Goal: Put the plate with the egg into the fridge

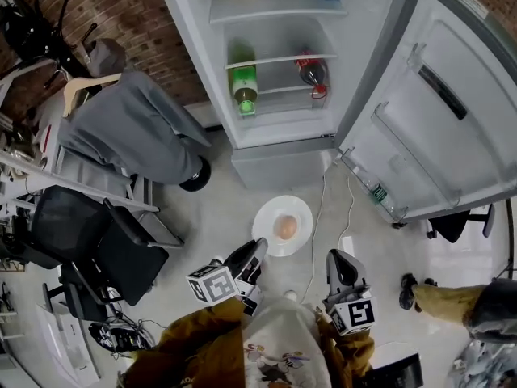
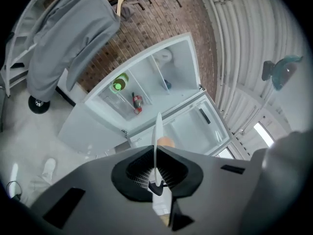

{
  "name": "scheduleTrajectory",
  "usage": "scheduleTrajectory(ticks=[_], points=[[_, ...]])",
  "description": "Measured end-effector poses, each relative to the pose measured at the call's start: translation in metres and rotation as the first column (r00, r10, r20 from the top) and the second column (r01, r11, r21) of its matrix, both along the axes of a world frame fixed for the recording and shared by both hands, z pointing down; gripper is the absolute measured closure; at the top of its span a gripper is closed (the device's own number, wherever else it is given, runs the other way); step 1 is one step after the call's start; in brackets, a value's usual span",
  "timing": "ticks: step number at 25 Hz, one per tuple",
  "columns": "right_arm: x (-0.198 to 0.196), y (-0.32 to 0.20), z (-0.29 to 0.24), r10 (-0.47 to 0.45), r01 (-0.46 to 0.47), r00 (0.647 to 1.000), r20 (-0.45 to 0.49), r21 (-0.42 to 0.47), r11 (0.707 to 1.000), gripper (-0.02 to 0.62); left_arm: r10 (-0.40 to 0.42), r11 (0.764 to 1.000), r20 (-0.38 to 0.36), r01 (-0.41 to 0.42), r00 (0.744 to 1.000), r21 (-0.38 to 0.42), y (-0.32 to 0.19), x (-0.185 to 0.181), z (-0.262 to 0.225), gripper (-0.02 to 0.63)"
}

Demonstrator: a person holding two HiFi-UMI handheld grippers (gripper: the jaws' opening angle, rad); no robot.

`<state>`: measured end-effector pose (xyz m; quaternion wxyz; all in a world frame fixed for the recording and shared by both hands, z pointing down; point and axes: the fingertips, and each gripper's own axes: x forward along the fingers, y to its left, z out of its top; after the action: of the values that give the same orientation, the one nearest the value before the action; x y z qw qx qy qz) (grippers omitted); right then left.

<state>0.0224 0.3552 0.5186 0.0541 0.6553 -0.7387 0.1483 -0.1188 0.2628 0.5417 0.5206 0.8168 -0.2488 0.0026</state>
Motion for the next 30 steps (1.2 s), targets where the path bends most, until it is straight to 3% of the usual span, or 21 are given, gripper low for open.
scheduleTrajectory(ticks=[6, 10, 13, 21, 26, 30], points=[[0.003, -0.076, -0.012, 0.038, -0.039, 0.999, -0.016, -0.027, 0.999, 0.591, 0.060, 0.998, -0.024, -0.060, 0.998, -0.017, -0.072, 0.018, -0.007, 0.589], [-0.011, -0.135, -0.029, 0.029, -0.029, 1.000, 0.004, 0.011, 1.000, 0.591, 0.111, 0.993, -0.059, -0.114, 0.992, -0.040, -0.103, 0.013, -0.014, 0.589], [0.001, -0.180, -0.035, 0.067, -0.068, 0.998, 0.015, 0.020, 0.997, 0.591, 0.160, 0.987, -0.069, -0.161, 0.985, -0.008, -0.134, 0.021, -0.023, 0.589], [0.011, -0.249, -0.041, 0.117, -0.117, 0.993, 0.005, 0.017, 0.993, 0.591, 0.131, 0.989, -0.103, -0.138, 0.986, -0.062, -0.213, 0.030, -0.016, 0.589], [0.019, -0.261, -0.034, 0.123, -0.123, 0.992, -0.007, -0.018, 0.992, 0.591, 0.131, 0.988, -0.091, -0.137, 0.987, -0.066, -0.229, 0.040, -0.017, 0.589], [0.030, -0.284, -0.028, 0.104, -0.104, 0.993, 0.050, -0.007, 0.995, 0.591, 0.098, 0.993, -0.073, -0.102, 0.993, -0.055, -0.243, 0.048, -0.016, 0.589]])
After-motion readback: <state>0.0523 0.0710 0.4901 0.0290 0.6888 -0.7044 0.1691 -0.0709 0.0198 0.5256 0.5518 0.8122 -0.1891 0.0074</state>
